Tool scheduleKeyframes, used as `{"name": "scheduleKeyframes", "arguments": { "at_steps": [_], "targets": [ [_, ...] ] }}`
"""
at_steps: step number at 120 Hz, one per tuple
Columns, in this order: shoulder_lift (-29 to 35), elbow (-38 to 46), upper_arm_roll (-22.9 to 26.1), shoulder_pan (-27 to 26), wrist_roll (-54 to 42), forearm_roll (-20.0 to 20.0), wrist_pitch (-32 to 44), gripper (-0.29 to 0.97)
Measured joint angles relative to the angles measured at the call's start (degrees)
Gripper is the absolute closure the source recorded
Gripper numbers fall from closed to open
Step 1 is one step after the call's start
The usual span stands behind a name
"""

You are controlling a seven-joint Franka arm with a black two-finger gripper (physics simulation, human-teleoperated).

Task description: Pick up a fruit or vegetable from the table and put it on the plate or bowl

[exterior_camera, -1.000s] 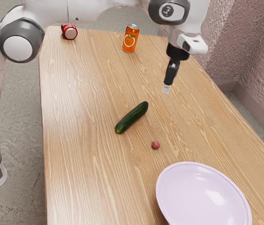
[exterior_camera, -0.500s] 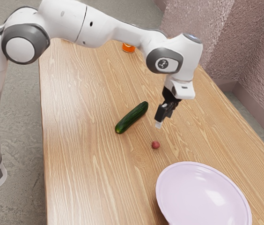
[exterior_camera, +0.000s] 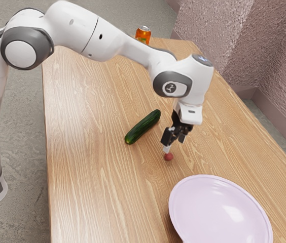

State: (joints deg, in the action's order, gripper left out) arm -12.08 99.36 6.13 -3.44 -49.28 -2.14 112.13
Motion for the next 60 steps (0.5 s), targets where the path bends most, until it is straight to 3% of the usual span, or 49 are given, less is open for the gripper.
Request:
{"name": "scheduleKeyframes", "arguments": {
  "at_steps": [60],
  "targets": [
    [-0.18, 3.3, 1.09, 0.0, -3.36, -0.5, 3.97, 0.0]
  ]
}}
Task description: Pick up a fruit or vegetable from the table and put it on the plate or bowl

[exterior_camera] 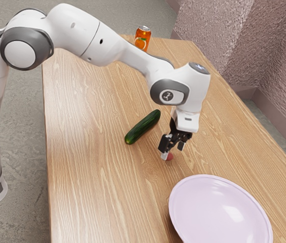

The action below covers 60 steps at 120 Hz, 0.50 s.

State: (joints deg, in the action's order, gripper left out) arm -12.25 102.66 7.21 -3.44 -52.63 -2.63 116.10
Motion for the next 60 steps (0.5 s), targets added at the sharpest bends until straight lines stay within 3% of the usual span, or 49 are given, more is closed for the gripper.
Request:
{"name": "scheduleKeyframes", "arguments": {
  "at_steps": [60],
  "targets": [
    [-0.61, 1.45, 0.08, -0.07, -1.0, 1.77, 0.54, 0.0]
  ]
}}
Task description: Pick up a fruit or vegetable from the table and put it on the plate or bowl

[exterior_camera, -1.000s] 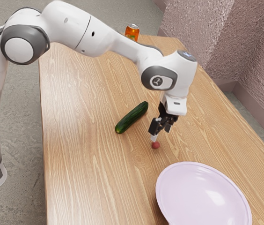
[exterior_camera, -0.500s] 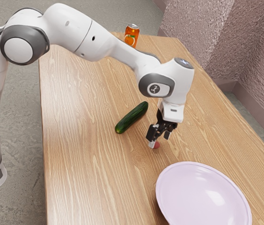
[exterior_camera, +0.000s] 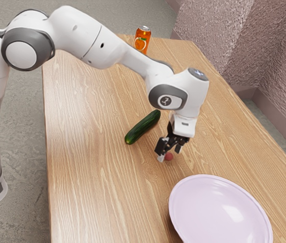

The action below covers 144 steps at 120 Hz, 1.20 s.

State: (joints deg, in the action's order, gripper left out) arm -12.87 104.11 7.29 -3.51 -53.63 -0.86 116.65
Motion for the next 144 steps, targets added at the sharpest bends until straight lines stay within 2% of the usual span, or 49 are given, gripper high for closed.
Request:
{"name": "scheduleKeyframes", "arguments": {
  "at_steps": [39, 79, 109, 125, 144],
  "targets": [
    [-0.71, 0.15, 0.0, 0.0, -0.27, 0.28, 0.59, 0.01],
    [-0.7, 0.13, -0.03, -0.01, 0.12, 1.37, 0.76, 0.48],
    [0.98, -0.31, 0.0, 0.08, 0.74, 1.61, -0.02, 0.53],
    [5.69, -1.55, 4.57, 0.37, 1.64, 1.65, -2.19, 0.53],
    [8.8, -5.49, 16.51, 0.31, 3.64, 1.7, -5.56, 0.53]
  ]
}}
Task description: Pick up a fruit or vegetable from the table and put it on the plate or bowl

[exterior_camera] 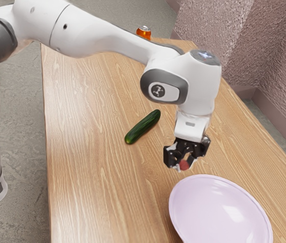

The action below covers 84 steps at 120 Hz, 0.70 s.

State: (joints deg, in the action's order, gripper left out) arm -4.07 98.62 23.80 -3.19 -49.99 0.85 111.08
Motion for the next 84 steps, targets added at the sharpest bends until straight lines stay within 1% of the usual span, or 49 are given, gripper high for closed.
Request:
{"name": "scheduleKeyframes", "arguments": {
  "at_steps": [9, 17, 25, 39, 61, 63, 69, 74, 84],
  "targets": [
    [0.13, -1.77, 3.89, -1.7, 1.17, 0.02, -0.9, 0.53],
    [-0.1, -3.14, 5.29, -3.21, 2.3, 0.16, -1.27, 0.53],
    [-0.51, -4.06, 5.64, -3.57, 3.42, 0.5, -1.04, 0.53],
    [-2.16, -5.22, 5.6, -2.38, 5.21, 0.93, 0.33, 0.53],
    [-6.47, -8.73, 5.39, -2.29, 7.73, 3.44, 3.78, 0.53],
    [-6.67, -8.91, 5.38, -2.4, 7.92, 3.74, 3.99, 0.51],
    [-7.0, -9.2, 5.31, -2.89, 8.46, 4.69, 4.51, 0.37],
    [-7.11, -9.3, 5.22, -3.07, 8.86, 5.33, 4.85, 0.27],
    [-7.19, -9.37, 5.07, -3.1, 9.75, 6.16, 5.37, 0.15]
  ]
}}
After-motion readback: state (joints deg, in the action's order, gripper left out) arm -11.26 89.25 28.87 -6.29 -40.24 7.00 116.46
